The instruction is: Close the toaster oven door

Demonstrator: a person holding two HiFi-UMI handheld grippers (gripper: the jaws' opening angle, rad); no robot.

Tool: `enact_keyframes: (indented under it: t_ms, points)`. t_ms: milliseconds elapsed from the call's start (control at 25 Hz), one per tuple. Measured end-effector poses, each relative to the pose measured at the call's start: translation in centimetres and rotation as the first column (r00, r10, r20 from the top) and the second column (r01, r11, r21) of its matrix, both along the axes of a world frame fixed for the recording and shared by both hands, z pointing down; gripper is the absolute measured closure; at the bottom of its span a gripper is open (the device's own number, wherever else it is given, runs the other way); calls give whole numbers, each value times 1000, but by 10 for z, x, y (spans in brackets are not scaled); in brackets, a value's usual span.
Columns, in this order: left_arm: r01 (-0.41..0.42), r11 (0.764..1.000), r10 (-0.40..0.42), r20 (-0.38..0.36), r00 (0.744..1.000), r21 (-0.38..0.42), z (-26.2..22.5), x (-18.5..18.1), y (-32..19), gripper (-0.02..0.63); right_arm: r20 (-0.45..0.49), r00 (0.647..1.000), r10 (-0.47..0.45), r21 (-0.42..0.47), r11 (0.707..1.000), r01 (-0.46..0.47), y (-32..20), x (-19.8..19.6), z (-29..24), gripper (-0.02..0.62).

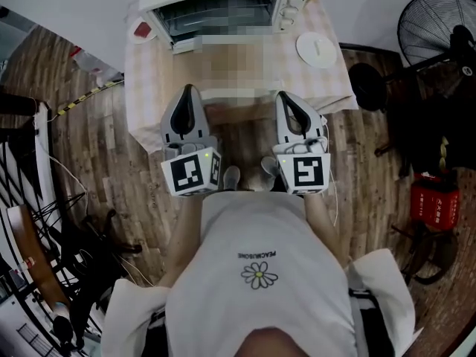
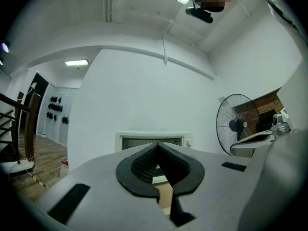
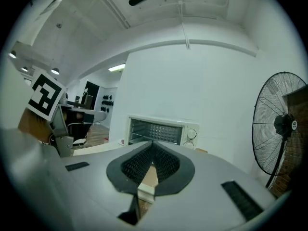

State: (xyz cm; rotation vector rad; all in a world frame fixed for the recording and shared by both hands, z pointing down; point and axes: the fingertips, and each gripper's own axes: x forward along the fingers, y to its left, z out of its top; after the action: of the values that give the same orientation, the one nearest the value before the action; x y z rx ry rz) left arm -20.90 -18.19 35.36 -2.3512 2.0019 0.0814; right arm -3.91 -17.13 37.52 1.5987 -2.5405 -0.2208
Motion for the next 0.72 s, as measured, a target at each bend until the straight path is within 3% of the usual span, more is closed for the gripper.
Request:
enact_keyframes:
  t_ms: [240, 520, 720]
  points:
    - [8, 1000, -8, 6, 1000, -25, 8, -3, 5, 591, -2, 1000, 14, -5, 1000, -14, 9, 1, 2, 584]
    - [8, 999, -13, -110, 994, -46, 13, -12, 6, 589, 15, 1000, -11, -18, 1000, 12, 5, 1, 3, 585]
    - [-34, 999, 25, -215, 976, -35, 15, -16, 6, 489, 25, 998, -59, -21, 998, 59, 6, -10, 4, 586]
